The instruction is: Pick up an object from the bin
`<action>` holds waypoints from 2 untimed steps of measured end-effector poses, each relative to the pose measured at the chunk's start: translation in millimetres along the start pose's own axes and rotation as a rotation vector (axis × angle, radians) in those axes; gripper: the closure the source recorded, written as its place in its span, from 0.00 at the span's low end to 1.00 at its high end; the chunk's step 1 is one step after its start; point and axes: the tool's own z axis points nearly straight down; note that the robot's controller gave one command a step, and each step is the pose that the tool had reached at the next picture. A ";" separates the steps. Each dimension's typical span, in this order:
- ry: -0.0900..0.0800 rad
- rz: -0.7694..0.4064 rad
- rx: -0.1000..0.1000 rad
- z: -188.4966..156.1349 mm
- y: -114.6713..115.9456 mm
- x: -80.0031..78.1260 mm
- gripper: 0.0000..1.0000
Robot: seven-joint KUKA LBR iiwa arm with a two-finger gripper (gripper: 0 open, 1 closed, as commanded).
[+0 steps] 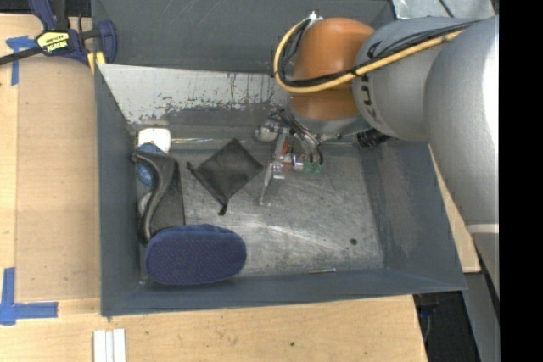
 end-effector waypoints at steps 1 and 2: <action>-0.010 0.021 0.001 7.9 31.7 10.8 0.00; -0.025 0.020 -0.005 4.2 32.7 7.1 1.00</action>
Offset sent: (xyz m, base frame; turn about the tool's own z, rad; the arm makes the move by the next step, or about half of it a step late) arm -0.0114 0.0340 -0.0125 0.0197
